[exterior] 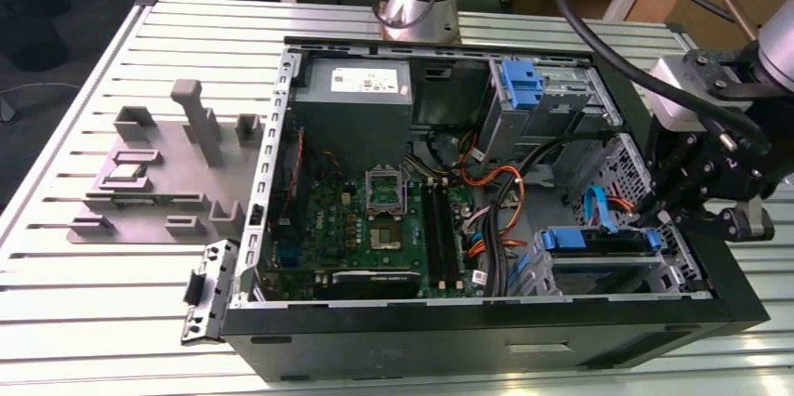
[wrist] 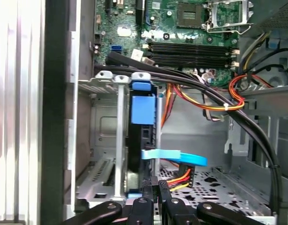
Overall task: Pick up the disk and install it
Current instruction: 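Insert the second disk wire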
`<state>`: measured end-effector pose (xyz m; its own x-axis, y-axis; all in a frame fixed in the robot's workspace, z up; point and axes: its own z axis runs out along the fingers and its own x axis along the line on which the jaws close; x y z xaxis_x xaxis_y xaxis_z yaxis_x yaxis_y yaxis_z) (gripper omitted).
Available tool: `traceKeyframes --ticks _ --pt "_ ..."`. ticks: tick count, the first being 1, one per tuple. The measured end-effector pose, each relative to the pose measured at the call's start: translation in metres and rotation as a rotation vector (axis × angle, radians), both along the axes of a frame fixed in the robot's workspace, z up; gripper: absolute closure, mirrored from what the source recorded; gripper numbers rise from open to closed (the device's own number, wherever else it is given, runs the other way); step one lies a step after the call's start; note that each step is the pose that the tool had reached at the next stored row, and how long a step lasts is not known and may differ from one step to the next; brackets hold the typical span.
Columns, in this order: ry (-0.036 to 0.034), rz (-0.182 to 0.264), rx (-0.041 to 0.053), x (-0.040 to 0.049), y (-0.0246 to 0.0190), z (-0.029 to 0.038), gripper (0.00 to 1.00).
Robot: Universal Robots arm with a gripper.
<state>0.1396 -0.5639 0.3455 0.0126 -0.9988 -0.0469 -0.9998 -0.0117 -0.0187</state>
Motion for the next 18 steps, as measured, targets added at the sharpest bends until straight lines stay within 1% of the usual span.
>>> traceKeyframes --ticks 4,15,16,17,18 --pt "-0.0003 0.000 0.0002 -0.0003 -0.0076 -0.0005 0.83" --pt "-0.0003 0.000 -0.0001 -0.0003 -0.0081 -0.0006 0.82" --pt "-0.0003 0.000 -0.0001 -0.0003 -0.0081 -0.0006 0.76" --pt "-0.0003 0.000 -0.0001 -0.0003 -0.0081 -0.0006 0.76" --pt "-0.0003 0.000 -0.0001 -0.0003 -0.0081 -0.0006 0.69"
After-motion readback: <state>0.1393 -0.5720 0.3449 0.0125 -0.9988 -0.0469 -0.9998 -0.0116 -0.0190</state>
